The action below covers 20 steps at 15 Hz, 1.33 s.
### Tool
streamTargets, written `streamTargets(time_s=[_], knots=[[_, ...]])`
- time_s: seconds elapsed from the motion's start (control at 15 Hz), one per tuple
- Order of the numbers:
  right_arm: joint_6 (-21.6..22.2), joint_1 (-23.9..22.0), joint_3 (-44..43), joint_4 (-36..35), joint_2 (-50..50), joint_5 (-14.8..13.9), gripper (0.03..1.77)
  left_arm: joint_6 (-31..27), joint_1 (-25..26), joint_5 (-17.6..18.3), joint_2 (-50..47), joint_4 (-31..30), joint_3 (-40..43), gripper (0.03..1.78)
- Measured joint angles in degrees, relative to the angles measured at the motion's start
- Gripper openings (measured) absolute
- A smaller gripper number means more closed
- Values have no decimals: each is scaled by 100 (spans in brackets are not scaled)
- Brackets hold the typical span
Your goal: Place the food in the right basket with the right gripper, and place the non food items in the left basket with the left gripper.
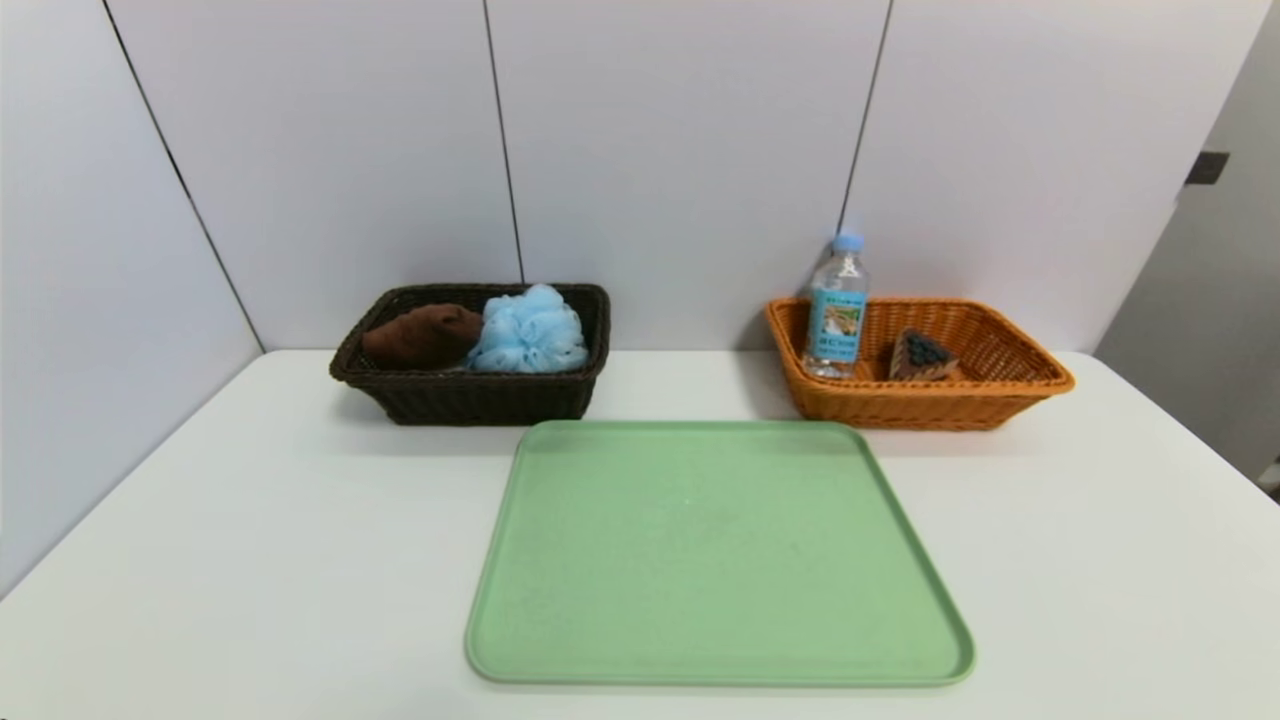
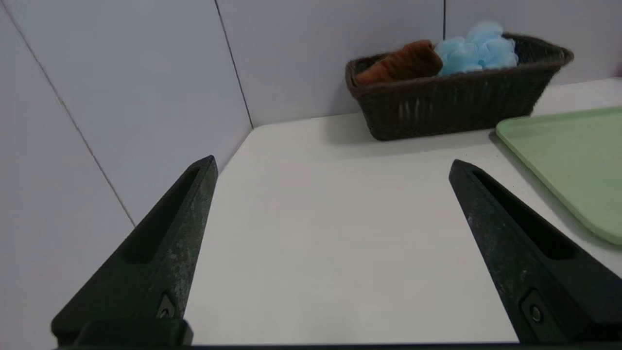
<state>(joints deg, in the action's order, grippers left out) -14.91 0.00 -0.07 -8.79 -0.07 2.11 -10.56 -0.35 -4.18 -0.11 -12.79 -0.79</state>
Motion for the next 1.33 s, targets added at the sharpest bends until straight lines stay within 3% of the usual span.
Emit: streamTargets(time_s=[0.13,0.33,0.53,1.33], knots=[[351,0,5,761,0,65,171,100,0,336,0,689,61,169],[880,0,5,923,0,56,171,329,2,661,0,1323,72,169],[1248,0,7,920,0,-27,171,616,0,681,0,1352,61,169],[1282,0,5,903,0,-171,171,631,0,663,1,1295,74,169]])
